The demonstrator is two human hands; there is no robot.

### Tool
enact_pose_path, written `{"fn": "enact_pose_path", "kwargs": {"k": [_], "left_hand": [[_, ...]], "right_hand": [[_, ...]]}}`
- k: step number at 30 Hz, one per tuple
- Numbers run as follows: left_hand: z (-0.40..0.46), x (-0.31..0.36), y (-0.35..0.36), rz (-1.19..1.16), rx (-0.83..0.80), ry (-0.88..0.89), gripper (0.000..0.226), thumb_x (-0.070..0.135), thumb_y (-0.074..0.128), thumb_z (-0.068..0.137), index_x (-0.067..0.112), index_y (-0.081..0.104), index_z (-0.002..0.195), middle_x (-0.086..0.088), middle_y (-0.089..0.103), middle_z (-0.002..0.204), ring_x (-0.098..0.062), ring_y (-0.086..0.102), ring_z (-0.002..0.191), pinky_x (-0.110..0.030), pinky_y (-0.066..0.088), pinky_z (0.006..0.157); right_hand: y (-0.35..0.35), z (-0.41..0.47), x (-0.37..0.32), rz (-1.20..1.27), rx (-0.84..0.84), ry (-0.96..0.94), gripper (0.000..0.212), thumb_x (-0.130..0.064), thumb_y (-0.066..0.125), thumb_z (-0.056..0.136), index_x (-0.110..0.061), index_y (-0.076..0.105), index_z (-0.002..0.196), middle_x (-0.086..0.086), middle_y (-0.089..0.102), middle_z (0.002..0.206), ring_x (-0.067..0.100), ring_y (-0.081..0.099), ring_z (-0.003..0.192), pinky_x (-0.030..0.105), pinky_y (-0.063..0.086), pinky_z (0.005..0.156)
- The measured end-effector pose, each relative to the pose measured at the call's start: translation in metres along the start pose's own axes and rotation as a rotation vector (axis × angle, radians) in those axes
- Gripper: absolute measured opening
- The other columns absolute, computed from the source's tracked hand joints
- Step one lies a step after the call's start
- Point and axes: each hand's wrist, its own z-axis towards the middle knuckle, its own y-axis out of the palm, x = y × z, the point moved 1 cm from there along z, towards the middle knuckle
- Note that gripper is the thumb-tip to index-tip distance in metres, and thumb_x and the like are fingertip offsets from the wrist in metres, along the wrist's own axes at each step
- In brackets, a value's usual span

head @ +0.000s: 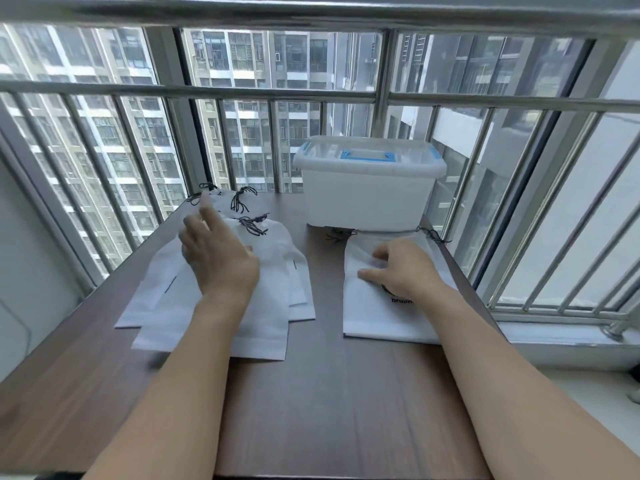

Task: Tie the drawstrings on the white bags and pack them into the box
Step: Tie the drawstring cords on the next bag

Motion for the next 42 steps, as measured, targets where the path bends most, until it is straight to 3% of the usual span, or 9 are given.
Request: {"fn": "enact_pose_path", "kwargs": {"k": [5, 8, 13, 16, 19, 22, 26, 37, 42], "left_hand": [[-0.015, 0.025, 0.001, -0.307, 0.177, 0.497, 0.074, -0.008, 0.048, 0.06, 0.006, 0.053, 0.133, -0.016, 0.045, 0.136, -0.033, 0.037, 0.137, -0.048, 0.033, 0.113], [-0.03, 0.038, 0.009, -0.514, -0.029, 0.573, 0.042, 0.009, 0.065, 0.077, 0.008, 0.064, 0.118, -0.005, 0.057, 0.12, -0.014, 0.055, 0.114, -0.034, 0.052, 0.093], [-0.049, 0.06, 0.005, -0.838, -0.522, 0.079, 0.064, 0.038, 0.074, 0.087, 0.02, 0.04, 0.139, 0.017, 0.046, 0.133, 0.019, 0.05, 0.108, -0.009, 0.043, 0.089], [-0.038, 0.052, 0.007, -0.988, -0.693, -0.299, 0.083, 0.029, 0.083, 0.079, 0.012, 0.038, 0.147, 0.003, 0.047, 0.135, -0.014, 0.052, 0.126, -0.035, 0.048, 0.1], [-0.034, 0.045, 0.012, -1.151, -0.769, -0.392, 0.029, 0.007, 0.074, 0.086, -0.001, 0.064, 0.112, -0.018, 0.071, 0.096, -0.026, 0.072, 0.073, -0.035, 0.059, 0.063], [-0.034, 0.045, 0.01, -1.212, -0.739, -0.423, 0.034, -0.001, 0.069, 0.087, -0.002, 0.063, 0.12, -0.016, 0.074, 0.092, -0.025, 0.072, 0.068, -0.034, 0.059, 0.06], [-0.036, 0.05, 0.011, -1.212, -0.749, -0.374, 0.029, -0.006, 0.064, 0.089, 0.016, 0.062, 0.108, 0.009, 0.074, 0.066, -0.01, 0.071, 0.061, -0.029, 0.06, 0.056], [-0.034, 0.044, 0.008, -1.249, -0.831, -0.364, 0.034, 0.001, 0.072, 0.084, 0.006, 0.063, 0.116, -0.013, 0.073, 0.095, -0.026, 0.071, 0.075, -0.037, 0.06, 0.068], [-0.033, 0.045, 0.005, -1.113, -0.904, -0.34, 0.008, -0.001, 0.067, 0.088, 0.003, 0.066, 0.096, -0.012, 0.071, 0.081, -0.021, 0.07, 0.062, -0.029, 0.059, 0.057]], "right_hand": [[-0.001, -0.01, -0.016, 0.136, 0.053, -0.115, 0.011, -0.026, 0.078, 0.083, -0.025, 0.072, 0.074, -0.008, 0.07, 0.08, 0.014, 0.066, 0.08, 0.036, 0.055, 0.08], [-0.002, -0.018, -0.03, 0.313, 0.198, -0.244, 0.011, -0.023, 0.079, 0.082, -0.021, 0.075, 0.071, -0.01, 0.07, 0.067, 0.006, 0.063, 0.066, 0.03, 0.053, 0.07], [-0.009, -0.034, -0.053, 0.544, 0.498, -0.531, 0.015, -0.015, 0.08, 0.082, -0.017, 0.073, 0.069, -0.009, 0.063, 0.065, 0.01, 0.059, 0.061, 0.026, 0.048, 0.06], [-0.007, -0.039, -0.059, 0.665, 0.387, -0.598, 0.01, -0.013, 0.084, 0.078, -0.013, 0.077, 0.072, -0.003, 0.066, 0.073, 0.014, 0.061, 0.064, 0.029, 0.051, 0.06], [-0.013, -0.038, -0.056, 0.82, 0.343, -0.415, 0.033, -0.028, 0.082, 0.081, -0.009, 0.067, 0.059, -0.006, 0.06, 0.061, 0.01, 0.054, 0.056, 0.024, 0.041, 0.055], [-0.024, -0.028, -0.037, 0.965, 0.497, 0.016, 0.055, -0.045, 0.075, 0.086, -0.016, 0.041, 0.055, -0.008, 0.036, 0.051, 0.011, 0.032, 0.05, 0.028, 0.029, 0.053], [-0.027, -0.019, -0.024, 1.033, 0.111, 0.333, 0.066, -0.074, 0.057, 0.085, -0.009, 0.066, 0.083, 0.006, 0.058, 0.072, 0.02, 0.047, 0.063, 0.031, 0.036, 0.057], [-0.019, -0.015, -0.018, 1.236, -0.177, 0.484, 0.089, -0.081, 0.058, 0.078, 0.002, 0.068, 0.107, 0.01, 0.065, 0.086, 0.019, 0.047, 0.055, 0.026, 0.032, 0.047], [-0.019, -0.013, -0.017, 1.396, -0.326, 0.422, 0.058, -0.074, 0.066, 0.078, -0.019, 0.053, 0.083, -0.003, 0.043, 0.063, 0.009, 0.03, 0.041, 0.017, 0.022, 0.038]]}}
